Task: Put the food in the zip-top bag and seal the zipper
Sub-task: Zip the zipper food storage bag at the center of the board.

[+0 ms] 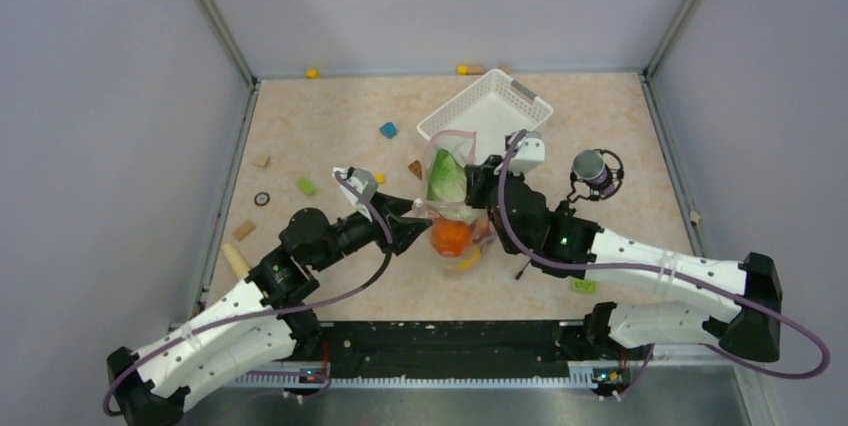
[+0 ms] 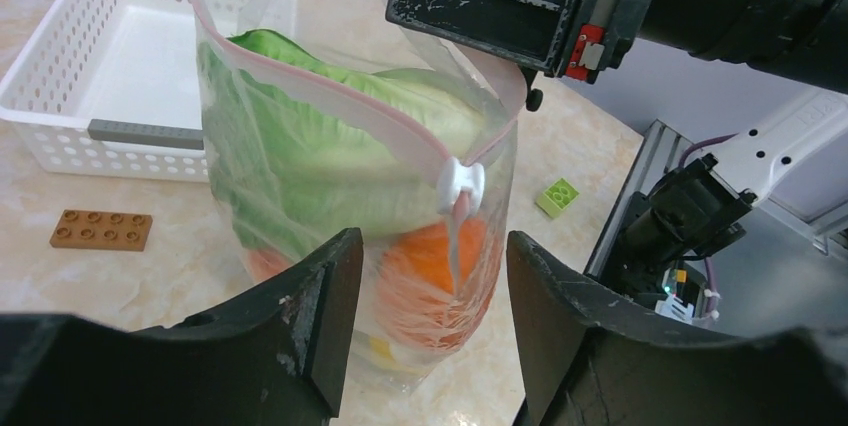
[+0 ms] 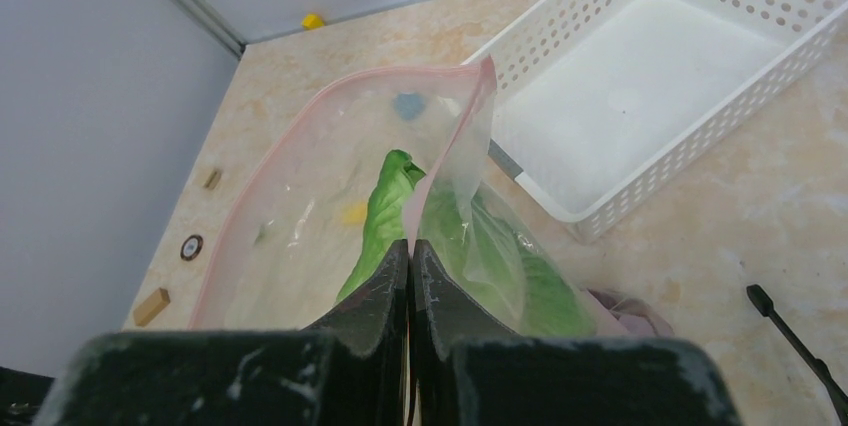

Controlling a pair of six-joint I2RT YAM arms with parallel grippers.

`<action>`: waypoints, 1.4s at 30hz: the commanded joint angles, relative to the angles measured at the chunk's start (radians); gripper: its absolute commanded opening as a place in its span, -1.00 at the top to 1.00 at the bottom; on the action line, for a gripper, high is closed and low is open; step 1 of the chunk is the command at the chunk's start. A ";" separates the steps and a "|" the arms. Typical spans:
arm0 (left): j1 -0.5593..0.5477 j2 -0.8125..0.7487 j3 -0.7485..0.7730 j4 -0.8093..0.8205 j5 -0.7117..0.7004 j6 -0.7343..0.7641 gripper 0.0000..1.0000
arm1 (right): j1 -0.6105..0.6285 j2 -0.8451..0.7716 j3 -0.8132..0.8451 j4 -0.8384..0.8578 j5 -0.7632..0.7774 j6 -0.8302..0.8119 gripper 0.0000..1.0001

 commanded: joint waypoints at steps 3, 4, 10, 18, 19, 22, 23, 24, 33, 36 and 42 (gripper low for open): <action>-0.001 -0.011 -0.055 0.193 0.009 0.051 -0.15 | -0.012 -0.051 -0.028 0.082 -0.035 -0.001 1.00; -0.002 -0.011 -0.060 0.203 0.006 0.056 -0.12 | -0.011 -0.049 -0.028 0.086 -0.041 -0.005 1.00; -0.001 0.006 -0.071 0.232 -0.038 0.106 0.00 | -0.012 -0.040 -0.028 0.084 -0.049 -0.008 1.00; -0.003 -0.001 -0.097 0.262 0.003 0.144 0.41 | -0.011 -0.040 -0.025 0.061 -0.030 0.010 1.00; -0.002 -0.002 -0.101 0.266 0.012 0.152 0.51 | -0.012 -0.040 -0.026 0.061 -0.033 0.010 1.00; -0.001 -0.008 -0.110 0.271 0.020 0.166 1.00 | -0.011 -0.033 -0.023 0.055 -0.052 0.006 1.00; -0.002 -0.011 -0.114 0.272 0.022 0.172 1.00 | -0.012 -0.033 -0.021 0.056 -0.060 -0.003 1.00; -0.002 -0.014 -0.117 0.273 0.026 0.176 1.00 | -0.012 -0.032 -0.018 0.061 -0.073 -0.023 1.00; -0.001 -0.105 -0.149 0.240 0.031 0.237 1.00 | -0.012 -0.097 0.066 -0.071 -0.463 -0.624 0.31; -0.001 -0.133 -0.163 0.245 0.039 0.257 1.00 | -0.012 -0.140 0.118 -0.184 -0.697 -0.850 -0.08; -0.001 -0.151 -0.075 0.062 0.042 0.359 1.00 | -0.012 -0.163 0.195 -0.347 -1.068 -1.181 -0.41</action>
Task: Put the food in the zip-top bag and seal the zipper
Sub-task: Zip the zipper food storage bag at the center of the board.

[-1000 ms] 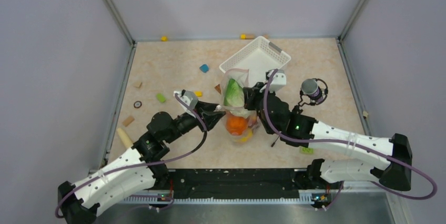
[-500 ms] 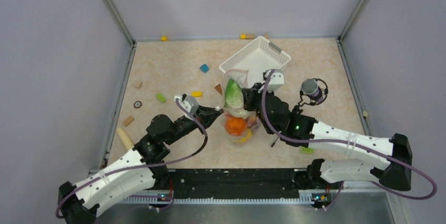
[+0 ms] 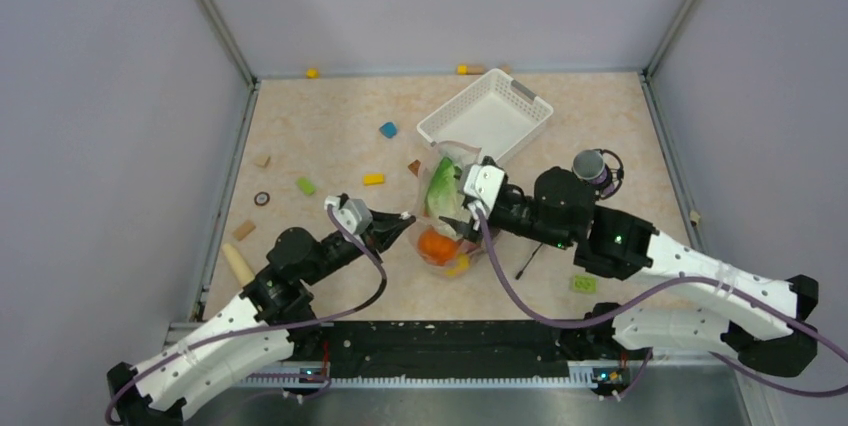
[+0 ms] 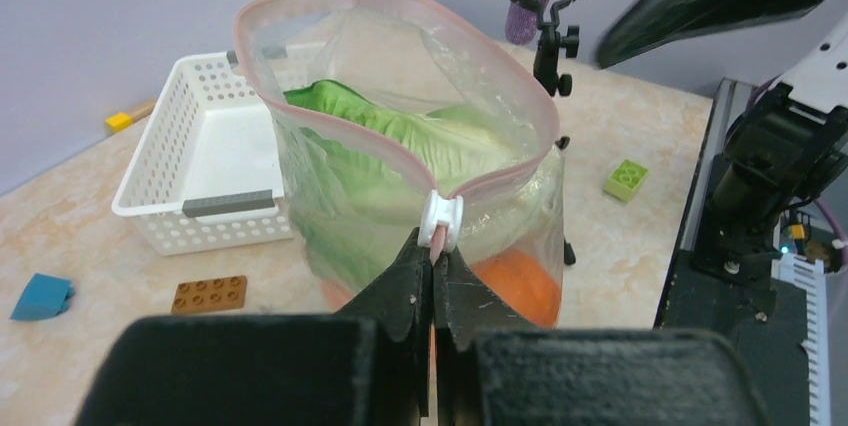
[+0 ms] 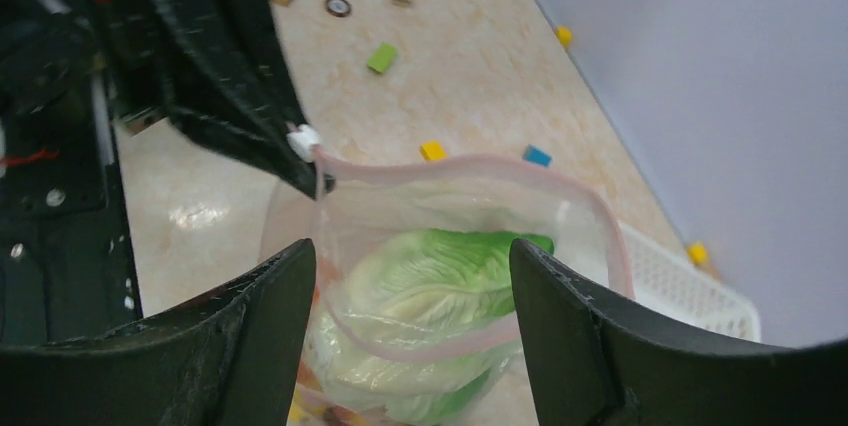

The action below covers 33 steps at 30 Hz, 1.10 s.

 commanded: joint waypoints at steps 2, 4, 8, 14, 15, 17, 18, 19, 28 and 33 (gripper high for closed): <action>-0.002 -0.017 0.111 -0.135 0.013 0.103 1.00 | -0.007 0.008 0.127 -0.206 -0.427 -0.390 -0.42; -0.001 -0.018 0.125 -0.149 0.025 0.106 1.00 | -0.007 0.030 0.156 -0.260 -0.495 -0.444 -0.43; -0.002 -0.017 0.143 -0.170 0.075 0.113 1.00 | -0.007 0.088 0.206 -0.282 -0.563 -0.499 -0.44; -0.002 0.003 0.148 -0.171 0.097 0.106 1.00 | -0.007 0.190 0.254 -0.249 -0.580 -0.477 -0.29; -0.002 0.010 0.149 -0.173 0.102 0.106 1.00 | -0.006 0.202 0.256 -0.240 -0.580 -0.472 -0.27; -0.002 0.018 0.149 -0.175 0.115 0.110 1.00 | -0.006 0.223 0.258 -0.220 -0.576 -0.466 -0.22; -0.001 0.021 0.149 -0.175 0.117 0.109 1.00 | -0.007 0.230 0.261 -0.212 -0.571 -0.461 -0.20; -0.002 0.022 0.148 -0.175 0.119 0.110 1.00 | -0.008 0.240 0.263 -0.206 -0.566 -0.458 -0.18; -0.002 0.026 0.143 -0.178 0.150 0.116 1.00 | -0.008 0.260 0.259 -0.173 -0.558 -0.447 -0.07; -0.001 0.020 0.141 -0.185 0.182 0.128 1.00 | -0.008 0.275 0.268 -0.177 -0.546 -0.440 0.15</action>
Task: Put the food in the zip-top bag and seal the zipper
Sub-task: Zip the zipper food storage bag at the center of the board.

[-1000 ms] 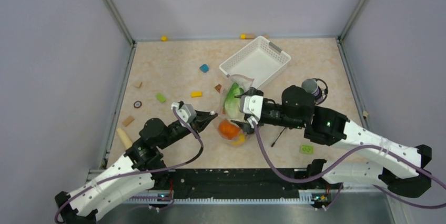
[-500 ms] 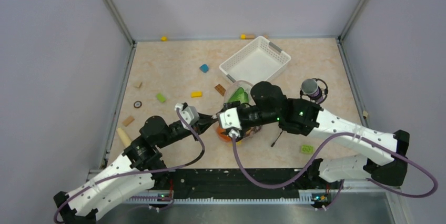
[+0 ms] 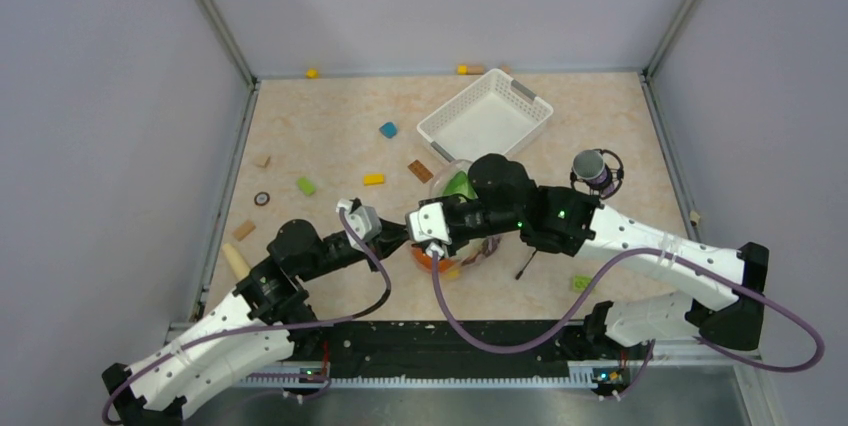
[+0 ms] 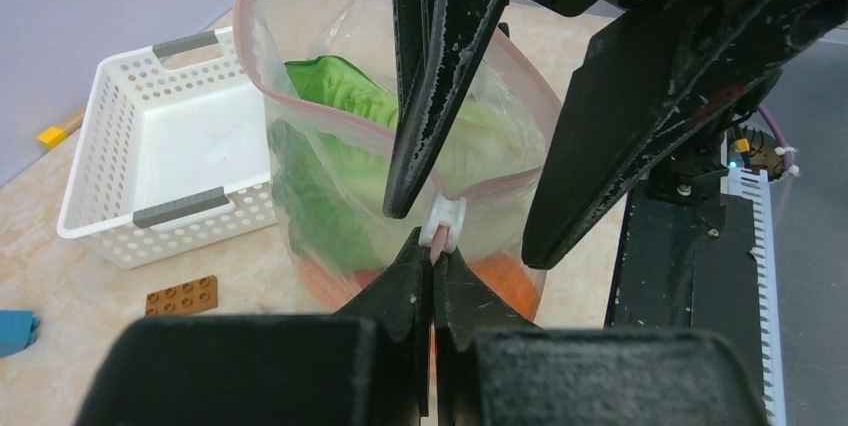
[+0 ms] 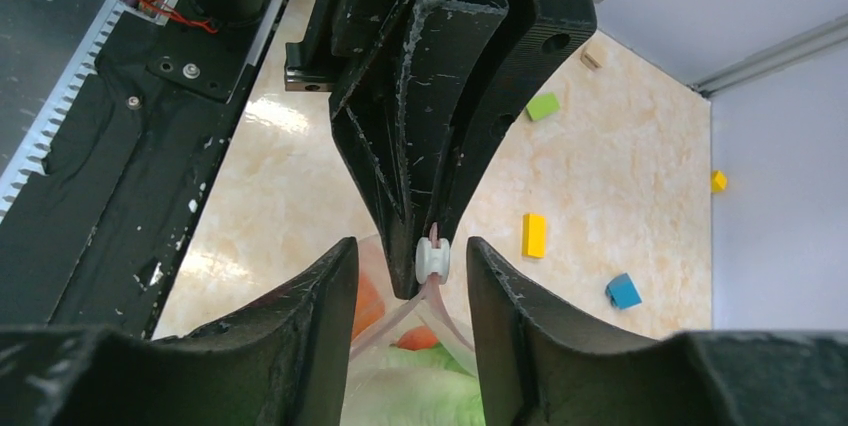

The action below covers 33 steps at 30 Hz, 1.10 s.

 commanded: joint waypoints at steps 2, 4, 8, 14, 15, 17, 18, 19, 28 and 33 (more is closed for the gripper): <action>-0.002 -0.005 0.033 0.031 0.033 0.022 1.00 | -0.007 0.013 0.062 0.034 -0.015 0.012 0.20; -0.001 -0.004 0.030 0.035 0.049 0.024 1.00 | -0.006 0.010 0.058 0.029 -0.018 0.012 0.28; -0.001 0.000 0.028 0.038 0.062 0.030 1.00 | -0.008 0.010 0.051 0.027 -0.019 0.011 0.46; -0.002 -0.009 0.024 0.043 0.057 0.031 1.00 | -0.015 0.014 0.054 0.001 -0.018 0.018 0.67; -0.002 -0.012 0.023 0.044 0.056 0.031 1.00 | -0.018 0.015 0.053 -0.002 -0.012 0.021 0.70; -0.002 -0.019 0.017 0.051 0.044 0.022 1.00 | -0.023 0.010 0.049 -0.006 -0.003 0.030 0.86; -0.003 -0.023 0.017 0.052 0.038 0.013 1.00 | -0.027 0.008 0.047 -0.009 0.001 0.031 0.95; -0.003 -0.025 0.016 0.052 0.033 0.006 1.00 | -0.030 0.005 0.044 -0.011 0.007 0.032 1.00; -0.001 -0.107 -0.020 0.040 -0.033 -0.055 1.00 | -0.112 -0.032 0.031 -0.057 0.004 0.020 1.00; -0.002 -0.143 -0.035 0.035 -0.125 -0.120 1.00 | -0.131 -0.063 -0.007 -0.071 0.011 0.007 1.00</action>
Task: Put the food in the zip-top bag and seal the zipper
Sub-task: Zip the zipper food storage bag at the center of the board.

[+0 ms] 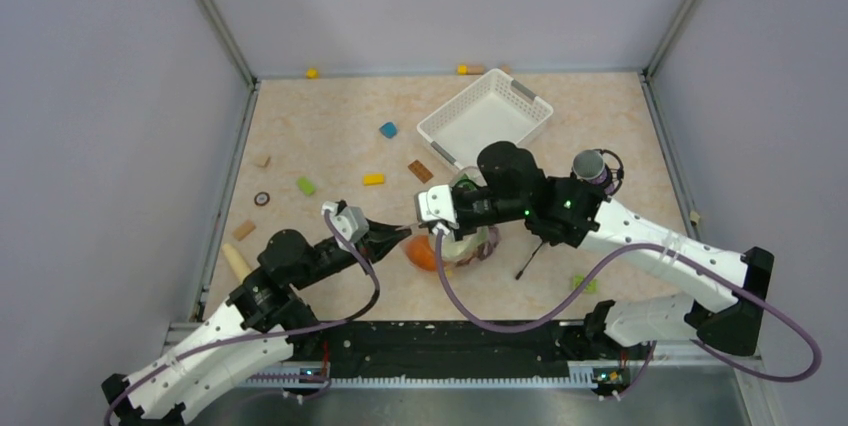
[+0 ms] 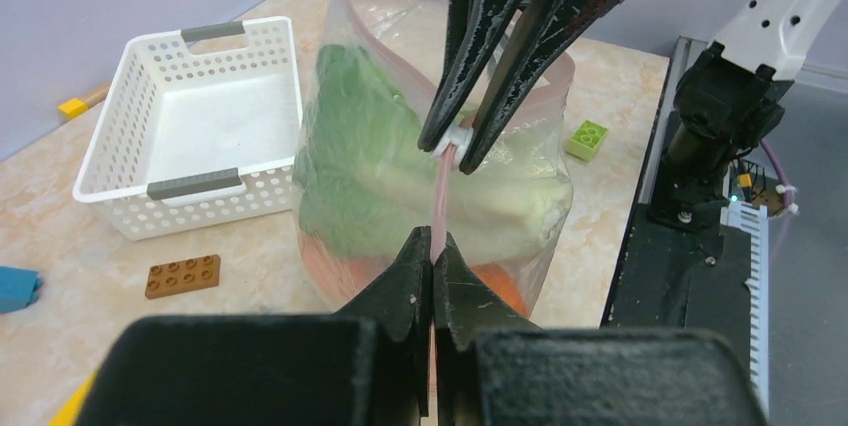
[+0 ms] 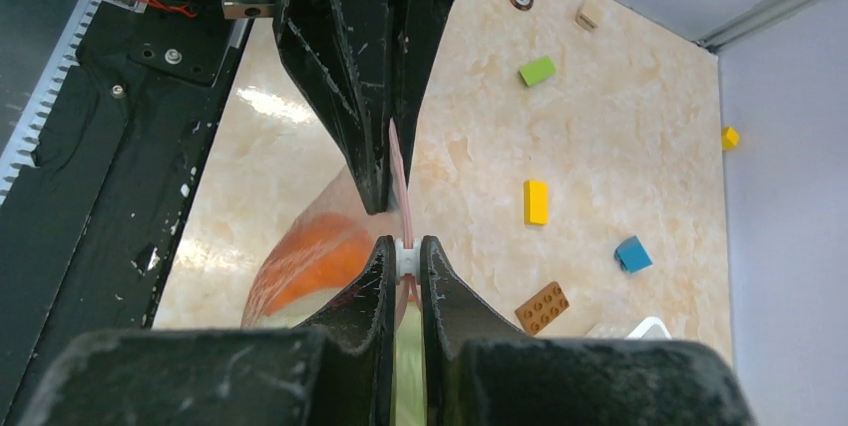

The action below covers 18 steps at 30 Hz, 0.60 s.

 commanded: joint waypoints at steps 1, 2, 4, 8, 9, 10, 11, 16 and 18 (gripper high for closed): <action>-0.001 -0.045 0.000 0.049 -0.097 -0.066 1.00 | -0.042 -0.067 -0.017 -0.040 0.047 -0.026 1.00; -0.002 -0.046 0.000 0.046 -0.119 -0.076 1.00 | -0.045 -0.075 -0.024 -0.041 0.049 -0.029 1.00; -0.001 -0.047 0.002 0.042 -0.160 -0.098 1.00 | -0.047 -0.084 -0.035 -0.039 0.055 -0.029 1.00; -0.001 -0.047 0.002 0.042 -0.228 -0.132 1.00 | -0.054 -0.111 -0.066 -0.015 0.083 -0.014 1.00; 0.000 -0.046 0.001 0.045 -0.243 -0.140 1.00 | -0.056 -0.119 -0.074 -0.009 0.084 -0.013 1.00; -0.001 -0.046 -0.001 0.046 -0.255 -0.147 1.00 | -0.056 -0.125 -0.082 -0.005 0.085 -0.013 1.00; -0.001 -0.046 -0.001 0.048 -0.271 -0.155 1.00 | -0.056 -0.131 -0.087 -0.001 0.085 -0.012 1.00; -0.001 -0.049 0.000 0.047 -0.363 -0.191 1.00 | -0.058 -0.156 -0.112 0.021 0.098 -0.004 1.00; -0.001 -0.050 -0.001 0.045 -0.363 -0.193 1.00 | -0.059 -0.166 -0.119 0.031 0.120 0.001 1.00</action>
